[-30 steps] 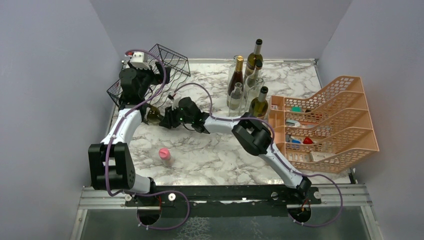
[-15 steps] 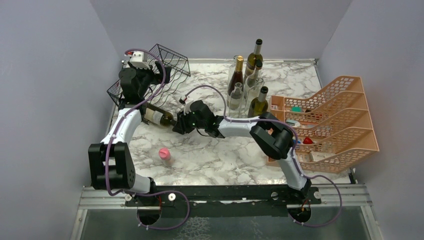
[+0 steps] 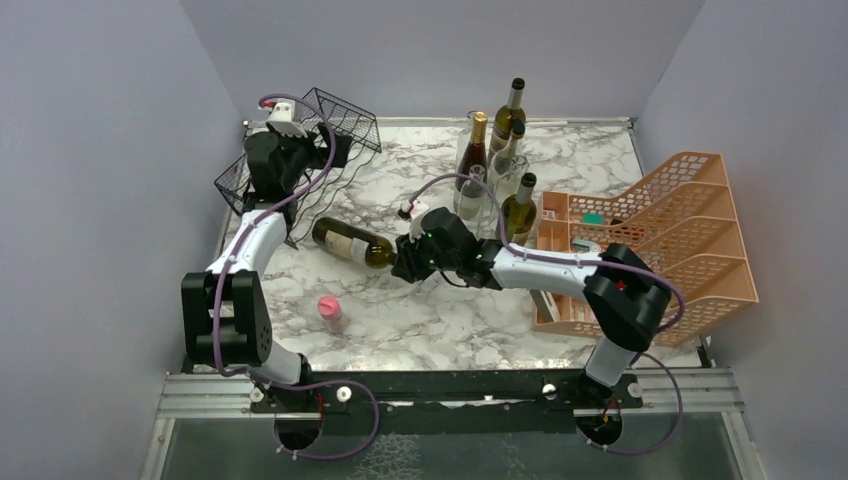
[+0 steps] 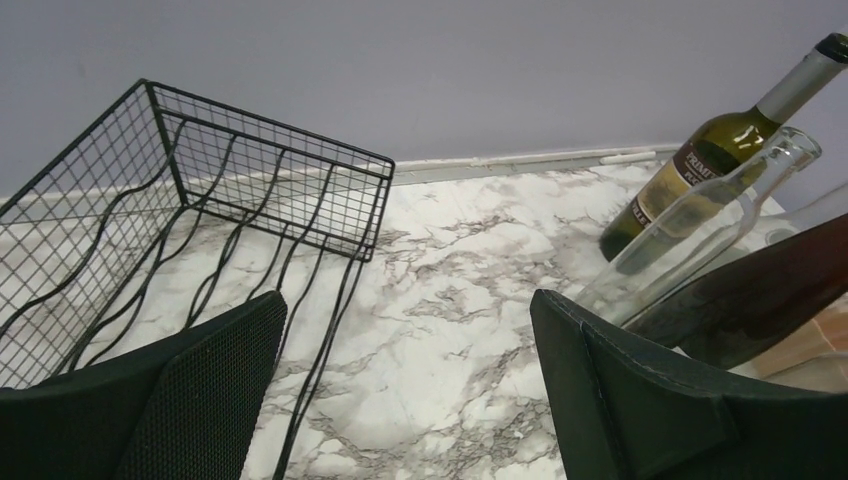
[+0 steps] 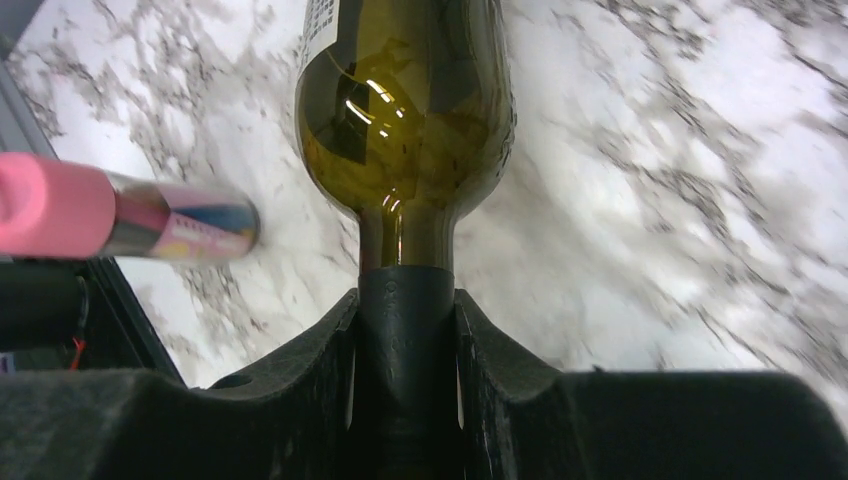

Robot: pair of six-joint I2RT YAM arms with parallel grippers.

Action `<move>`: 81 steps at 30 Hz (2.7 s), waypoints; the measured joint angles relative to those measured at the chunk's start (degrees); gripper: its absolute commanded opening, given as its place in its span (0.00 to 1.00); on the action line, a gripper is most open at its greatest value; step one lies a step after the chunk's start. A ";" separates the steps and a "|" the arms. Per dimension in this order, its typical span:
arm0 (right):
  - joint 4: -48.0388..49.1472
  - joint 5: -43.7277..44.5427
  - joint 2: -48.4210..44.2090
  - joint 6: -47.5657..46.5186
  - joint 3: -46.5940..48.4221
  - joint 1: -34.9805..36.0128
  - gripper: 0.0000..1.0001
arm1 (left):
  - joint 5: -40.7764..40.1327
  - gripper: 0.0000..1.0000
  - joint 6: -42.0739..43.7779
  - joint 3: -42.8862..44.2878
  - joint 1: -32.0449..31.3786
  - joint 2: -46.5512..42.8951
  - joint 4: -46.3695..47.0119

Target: Take the wine bottle off the wine rack

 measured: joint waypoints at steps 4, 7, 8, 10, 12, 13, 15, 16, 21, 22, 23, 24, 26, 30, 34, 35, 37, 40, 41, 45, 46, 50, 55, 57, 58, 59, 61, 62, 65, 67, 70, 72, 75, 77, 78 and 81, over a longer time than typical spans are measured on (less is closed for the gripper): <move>-6.64 3.17 -7.61 -1.70 -3.56 -0.59 0.01 | 1.33 0.99 0.26 0.11 -1.73 0.22 -0.02; -12.68 5.62 -14.34 -2.62 -6.21 -1.36 0.01 | 2.21 0.98 1.51 0.22 -4.04 0.22 0.09; -14.58 6.36 -16.39 -2.84 -6.80 -1.53 0.01 | 2.51 0.97 2.12 0.22 -4.96 0.22 0.07; -18.27 7.65 -20.17 -3.19 -7.56 -2.03 0.01 | 3.02 0.96 3.52 0.22 -6.97 0.22 0.07; -21.84 8.55 -23.28 -3.39 -7.78 -2.62 0.01 | 3.65 0.96 5.55 0.22 -9.70 0.13 0.07; -23.54 8.68 -24.57 -3.54 -7.78 -2.99 0.01 | 4.26 0.96 6.73 0.22 -11.19 0.09 0.09; -27.15 8.66 -26.51 -3.63 -7.45 -3.56 0.01 | 5.81 0.96 9.25 0.22 -14.58 -0.07 0.07; -29.14 8.68 -27.12 -3.63 -6.97 -3.65 0.01 | 6.78 0.96 10.47 0.20 -16.15 -0.13 0.07; -37.68 8.63 -28.76 -3.63 -3.48 -3.72 0.01 | 14.53 0.98 18.12 -0.44 -22.05 -1.70 0.09; -39.34 8.63 -29.31 -3.63 -2.97 -3.76 0.01 | 16.06 0.98 19.15 -0.72 -22.58 -2.16 0.11; -41.20 8.66 -29.90 -3.63 -2.40 -3.89 0.01 | 17.92 0.98 20.72 -1.20 -23.45 -2.84 0.15; -42.95 8.68 -30.56 -3.63 -1.95 -3.93 0.01 | 19.89 0.98 22.12 -1.79 -24.15 -3.45 0.26; -46.47 9.16 -31.67 -3.63 -0.92 -3.98 0.01 | 23.21 0.98 24.63 -2.93 -25.51 -4.31 0.52; -52.22 11.26 -33.14 -3.65 1.09 -3.98 0.01 | 27.82 0.97 28.79 -4.96 -28.26 -4.68 0.61; -55.15 13.07 -34.03 -3.65 1.81 -4.24 0.01 | 30.80 0.92 32.89 -7.30 -30.95 -4.66 0.39; -55.74 13.40 -34.23 -3.65 2.01 -4.28 0.01 | 31.47 0.89 33.97 -7.69 -31.82 -4.59 0.02; -56.61 13.86 -34.42 -3.65 2.36 -4.42 0.01 | 32.30 0.86 35.30 -7.82 -33.40 -4.31 -0.66; -57.86 14.23 -34.42 -3.65 3.32 -4.48 0.01 | 32.94 0.86 38.40 -7.69 -36.57 -3.21 -3.10; -58.12 14.25 -34.42 -3.67 3.72 -4.48 0.01 | 32.89 0.88 39.93 -7.37 -37.77 -2.54 -4.90; -58.88 14.47 -34.40 -4.04 5.18 -4.61 0.01 | 32.48 0.97 43.60 -6.45 -41.33 -0.33 -8.96; -58.95 14.56 -34.40 -4.04 5.46 -4.63 0.01 | 32.02 0.98 44.46 -6.45 -42.38 0.31 -9.68; -59.49 14.23 -34.32 -4.07 6.29 -4.63 0.01 | 29.51 0.98 46.05 -6.32 -44.39 2.10 -10.19; -60.22 13.20 -33.79 -4.09 7.63 -4.61 0.03 | 27.10 0.76 46.10 -6.23 -45.00 3.76 -9.73; -60.52 13.11 -33.64 -4.24 7.96 -4.61 0.12 | 27.02 0.62 46.16 -6.05 -45.11 4.15 -9.44; -60.50 13.09 -33.64 -4.46 8.04 -4.61 0.17 | 27.02 0.56 46.80 -6.01 -45.18 4.22 -9.33; -60.37 12.98 -33.64 -4.72 8.13 -4.66 0.22 | 27.19 0.51 47.23 -6.01 -45.29 4.24 -9.35; -60.28 13.03 -33.64 -5.01 8.39 -4.70 0.32 | 27.26 0.43 47.21 -6.01 -45.97 4.31 -9.42; -60.26 13.09 -33.66 -4.94 8.39 -4.70 0.35 | 27.08 0.39 46.71 -6.01 -46.14 4.37 -9.38; -59.49 13.44 -33.66 -4.42 8.11 -4.72 0.40 | 26.47 0.33 45.99 -5.86 -46.10 4.48 -9.31; -58.27 14.25 -33.79 -3.21 7.63 -4.74 0.44 | 26.18 0.32 45.27 -5.79 -45.90 4.55 -9.20; -56.06 16.13 -34.10 -1.29 6.51 -4.90 0.52 | 25.66 0.31 44.44 -5.75 -45.66 4.74 -9.11; -54.36 17.51 -34.47 0.22 5.40 -5.11 0.57 | 25.33 0.31 43.98 -5.73 -45.35 4.92 -9.14; -51.63 18.75 -35.82 2.10 3.10 -5.33 0.60 | 24.98 0.31 43.58 -5.68 -45.20 5.01 -9.14; -49.48 19.04 -36.87 3.17 1.66 -5.33 0.60 | 24.87 0.31 43.41 -5.64 -45.20 5.01 -9.14; -48.39 19.12 -37.38 3.74 1.01 -5.31 0.60 | 24.76 0.31 43.28 -5.62 -45.20 5.03 -9.16; -45.35 19.15 -38.34 5.18 -0.76 -5.31 0.59 | 24.65 0.31 42.71 -5.57 -45.18 5.03 -9.14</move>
